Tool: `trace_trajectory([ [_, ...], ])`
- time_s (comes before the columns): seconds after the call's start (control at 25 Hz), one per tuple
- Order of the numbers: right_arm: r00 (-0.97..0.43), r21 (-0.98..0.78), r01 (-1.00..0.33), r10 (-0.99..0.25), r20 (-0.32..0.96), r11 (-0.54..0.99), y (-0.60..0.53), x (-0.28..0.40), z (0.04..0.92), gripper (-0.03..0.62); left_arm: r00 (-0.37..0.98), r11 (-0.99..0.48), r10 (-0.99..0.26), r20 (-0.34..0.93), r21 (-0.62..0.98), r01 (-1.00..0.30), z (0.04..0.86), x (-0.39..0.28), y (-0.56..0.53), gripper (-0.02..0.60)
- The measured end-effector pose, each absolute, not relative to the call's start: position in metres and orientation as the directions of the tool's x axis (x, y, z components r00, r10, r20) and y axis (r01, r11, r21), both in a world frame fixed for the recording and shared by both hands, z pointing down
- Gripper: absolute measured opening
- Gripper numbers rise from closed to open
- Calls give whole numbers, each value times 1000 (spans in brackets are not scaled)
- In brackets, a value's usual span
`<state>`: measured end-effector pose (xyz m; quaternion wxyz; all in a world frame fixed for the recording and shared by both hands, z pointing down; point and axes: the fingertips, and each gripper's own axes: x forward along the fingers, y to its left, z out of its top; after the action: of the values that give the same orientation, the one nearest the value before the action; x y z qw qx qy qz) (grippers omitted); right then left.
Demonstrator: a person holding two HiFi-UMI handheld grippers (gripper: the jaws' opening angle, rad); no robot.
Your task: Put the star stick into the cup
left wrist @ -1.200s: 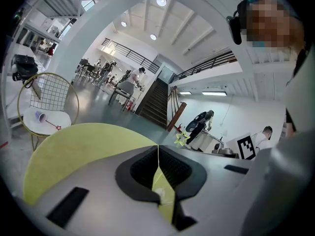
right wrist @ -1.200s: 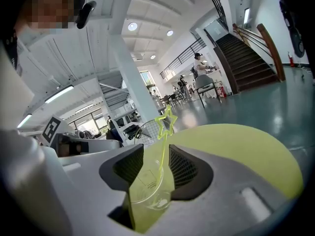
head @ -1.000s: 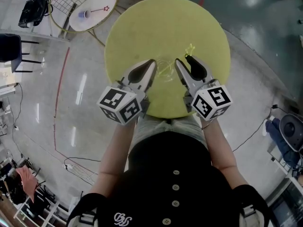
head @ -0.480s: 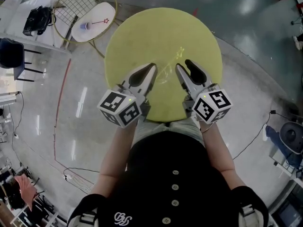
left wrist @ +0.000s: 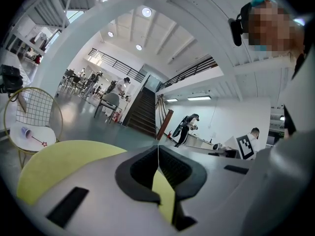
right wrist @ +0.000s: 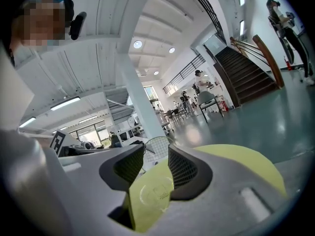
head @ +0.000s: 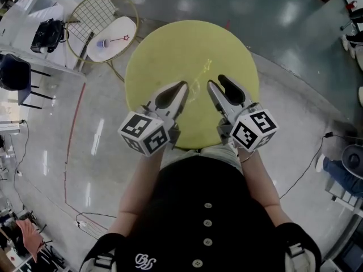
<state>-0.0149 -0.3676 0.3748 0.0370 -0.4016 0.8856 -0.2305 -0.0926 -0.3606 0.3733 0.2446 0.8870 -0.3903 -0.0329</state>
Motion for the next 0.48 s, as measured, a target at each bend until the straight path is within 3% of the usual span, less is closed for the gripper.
trace_trajectory([
  [0.12,-697,-419,-680,-709,110,602,-361,-21,368,146,693,-583,-710,121,450,-676,366,-94,-358,14],
  [0.48,-726,-377,-660,-681,97,650,-349,-39,355,52,690,-589,-717,101,441,-677,357,-97,-351,14],
])
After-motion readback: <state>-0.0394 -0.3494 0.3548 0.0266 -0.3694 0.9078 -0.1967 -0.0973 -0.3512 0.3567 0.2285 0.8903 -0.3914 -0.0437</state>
